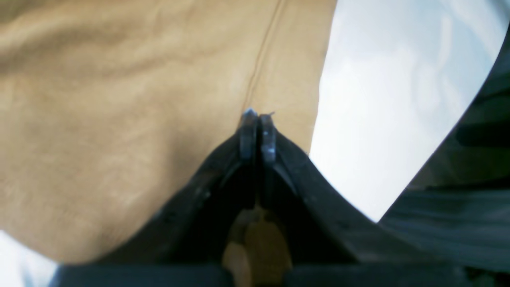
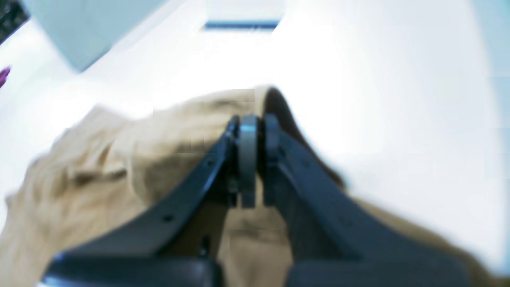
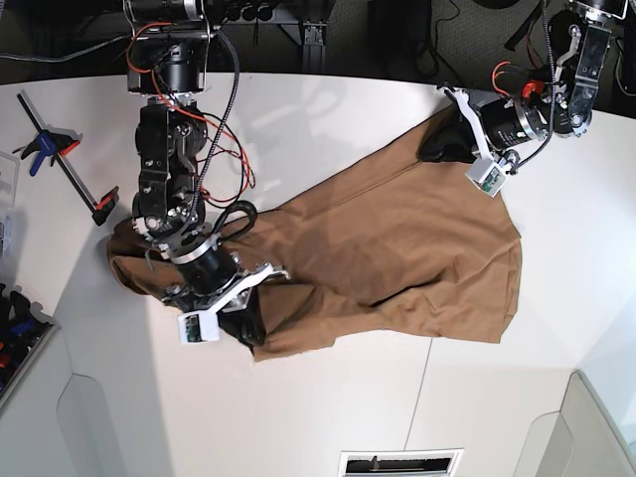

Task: Layout the t-shirt on the table in an organized manner, then fold the t-shirt properly
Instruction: 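Drag the held shirt with both grippers to spread it flat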

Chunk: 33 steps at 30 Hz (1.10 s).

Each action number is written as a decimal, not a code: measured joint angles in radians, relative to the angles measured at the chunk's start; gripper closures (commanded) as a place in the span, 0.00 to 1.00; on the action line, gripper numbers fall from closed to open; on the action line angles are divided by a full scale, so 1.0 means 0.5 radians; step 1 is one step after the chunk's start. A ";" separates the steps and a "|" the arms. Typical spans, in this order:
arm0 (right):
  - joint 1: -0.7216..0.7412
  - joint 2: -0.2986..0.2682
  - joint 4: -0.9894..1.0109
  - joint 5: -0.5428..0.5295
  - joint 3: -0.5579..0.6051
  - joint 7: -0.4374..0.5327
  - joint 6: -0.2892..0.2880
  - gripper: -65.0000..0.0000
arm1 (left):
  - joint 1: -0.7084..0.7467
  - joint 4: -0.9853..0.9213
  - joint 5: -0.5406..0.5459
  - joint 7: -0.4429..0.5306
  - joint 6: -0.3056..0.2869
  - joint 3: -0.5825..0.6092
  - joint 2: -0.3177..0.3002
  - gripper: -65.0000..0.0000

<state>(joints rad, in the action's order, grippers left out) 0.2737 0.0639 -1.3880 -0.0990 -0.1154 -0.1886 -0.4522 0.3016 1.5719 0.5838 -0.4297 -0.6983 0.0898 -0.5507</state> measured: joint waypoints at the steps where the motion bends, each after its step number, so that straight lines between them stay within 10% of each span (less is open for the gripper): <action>1: 0.018 0.000 -0.019 0.001 -0.047 -0.008 0.000 1.00 | 0.008 0.002 -0.017 0.016 -0.009 0.000 -0.042 0.98; 14: 0.113 -0.247 -0.074 -0.002 -0.613 -0.244 0.037 1.00 | 0.039 0.002 -0.491 0.288 0.024 -0.068 -0.449 0.98; 19: 0.111 -0.320 -0.073 -0.083 -0.684 -0.421 0.066 0.29 | 0.038 -0.001 -0.437 0.293 0.077 -0.289 -0.450 0.86; 23: 0.062 -0.324 -0.074 -0.323 -0.690 -0.562 0.020 0.30 | 0.039 -0.001 -0.288 0.237 0.075 -0.420 -0.450 0.65; 33: -0.403 -0.066 -0.253 -0.747 -0.689 -0.917 -0.196 0.30 | 0.039 -0.002 0.020 0.180 0.026 -0.444 -0.317 0.66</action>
<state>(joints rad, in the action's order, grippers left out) 0.0723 0.0307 -1.5143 -0.4725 -0.4599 -0.6472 -0.5503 0.3210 1.5707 0.5938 -0.3397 -0.6853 -0.1322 -0.7094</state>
